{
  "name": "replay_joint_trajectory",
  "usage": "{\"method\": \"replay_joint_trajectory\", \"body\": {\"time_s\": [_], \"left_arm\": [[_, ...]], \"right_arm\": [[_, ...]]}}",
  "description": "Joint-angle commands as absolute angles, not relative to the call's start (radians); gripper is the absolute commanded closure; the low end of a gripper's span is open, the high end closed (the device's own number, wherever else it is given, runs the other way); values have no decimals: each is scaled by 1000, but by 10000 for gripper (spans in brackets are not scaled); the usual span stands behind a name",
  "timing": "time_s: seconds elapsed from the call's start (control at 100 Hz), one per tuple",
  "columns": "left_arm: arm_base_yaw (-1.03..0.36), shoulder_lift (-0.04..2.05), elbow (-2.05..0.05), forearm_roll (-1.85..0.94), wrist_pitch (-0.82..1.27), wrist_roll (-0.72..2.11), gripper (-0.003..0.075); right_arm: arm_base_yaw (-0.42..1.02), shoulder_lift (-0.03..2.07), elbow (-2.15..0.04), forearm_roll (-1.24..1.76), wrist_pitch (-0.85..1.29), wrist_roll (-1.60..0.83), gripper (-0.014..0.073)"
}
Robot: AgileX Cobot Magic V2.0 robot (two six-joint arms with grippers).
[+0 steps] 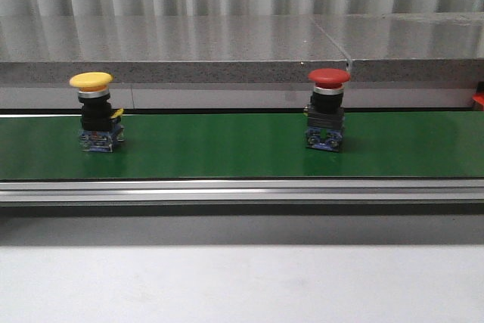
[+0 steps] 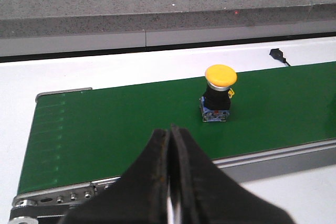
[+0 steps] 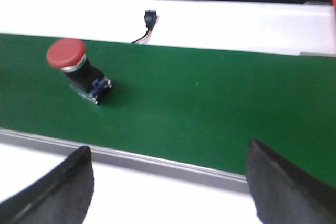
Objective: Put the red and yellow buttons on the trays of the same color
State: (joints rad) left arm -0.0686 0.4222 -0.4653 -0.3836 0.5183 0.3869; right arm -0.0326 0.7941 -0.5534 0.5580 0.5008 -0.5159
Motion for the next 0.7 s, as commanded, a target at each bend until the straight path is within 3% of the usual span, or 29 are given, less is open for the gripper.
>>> {"method": "replay_joint_trajectory", "body": {"time_s": [0.0,0.31,0.69], "left_arm": [[-77,427,-493,-407,458,385,741],[-77,427,-493,-407,456,385,741],[-77,427,-493,-407,456,385,741]], "right_arm": [[7,858,-598,587,433,-538,-1],[105,1081,-786,585,455,-570,-1],[106,1346,-968,585,579,-573,-1]]}}
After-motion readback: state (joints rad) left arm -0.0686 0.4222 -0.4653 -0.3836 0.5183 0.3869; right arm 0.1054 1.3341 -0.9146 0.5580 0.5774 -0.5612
